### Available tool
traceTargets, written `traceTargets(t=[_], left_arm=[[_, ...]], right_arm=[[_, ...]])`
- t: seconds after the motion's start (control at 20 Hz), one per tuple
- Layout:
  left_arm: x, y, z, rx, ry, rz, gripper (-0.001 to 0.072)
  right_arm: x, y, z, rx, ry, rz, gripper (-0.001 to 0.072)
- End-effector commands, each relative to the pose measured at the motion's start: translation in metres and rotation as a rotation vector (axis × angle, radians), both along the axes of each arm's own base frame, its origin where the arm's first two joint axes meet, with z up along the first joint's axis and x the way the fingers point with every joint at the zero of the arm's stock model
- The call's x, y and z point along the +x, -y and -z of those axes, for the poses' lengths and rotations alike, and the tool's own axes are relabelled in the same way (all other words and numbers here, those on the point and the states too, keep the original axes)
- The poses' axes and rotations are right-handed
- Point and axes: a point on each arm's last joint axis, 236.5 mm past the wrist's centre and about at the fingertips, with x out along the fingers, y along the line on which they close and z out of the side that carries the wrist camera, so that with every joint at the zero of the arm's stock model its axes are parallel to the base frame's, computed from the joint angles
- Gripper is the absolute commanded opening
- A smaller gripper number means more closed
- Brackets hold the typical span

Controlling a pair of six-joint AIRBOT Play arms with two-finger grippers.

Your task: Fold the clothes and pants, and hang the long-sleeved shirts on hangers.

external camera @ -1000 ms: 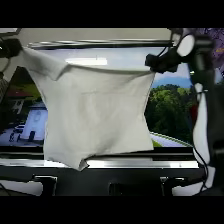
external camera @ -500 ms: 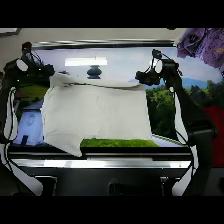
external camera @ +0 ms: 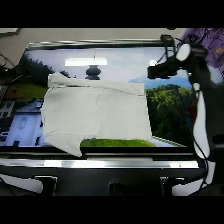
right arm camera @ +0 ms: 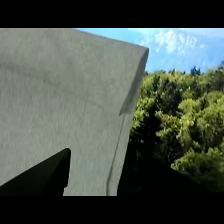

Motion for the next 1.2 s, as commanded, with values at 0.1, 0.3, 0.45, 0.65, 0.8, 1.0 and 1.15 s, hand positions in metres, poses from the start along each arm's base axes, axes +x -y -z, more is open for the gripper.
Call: traceTargets(t=[0.1,0.3,0.45,0.65,0.8,1.0,1.15], left_arm=[[-0.130,-0.029,0.015,-0.071,-0.134,-0.186,0.0666],[-0.186,-0.021,0.043,-0.087,-0.161,-0.256,0.0666],[-0.192,-0.014,0.052,-0.099,-0.185,-0.249,0.0666],[-0.190,-0.012,0.053,-0.097,-0.184,-0.242,0.0666],[-0.190,-0.012,0.053,-0.097,-0.184,-0.242,0.0666],[-0.190,-0.012,0.053,-0.097,-0.184,-0.242,0.0666],[-0.198,-0.006,0.054,-0.143,-0.228,-0.291,0.0666]], right_arm=[[-0.115,0.079,0.026,0.190,-0.220,0.117,0.0495],[-0.191,0.074,0.091,0.435,-0.406,0.234,0.0555],[-0.210,0.055,0.131,0.499,-0.462,0.244,0.0564],[-0.235,0.031,0.171,0.557,-0.560,0.210,0.0564],[-0.238,0.019,0.186,0.546,-0.564,0.192,0.0564],[-0.249,-0.004,0.199,0.541,-0.618,0.154,0.0564],[-0.257,-0.020,0.203,0.542,-0.654,0.116,0.0559]])
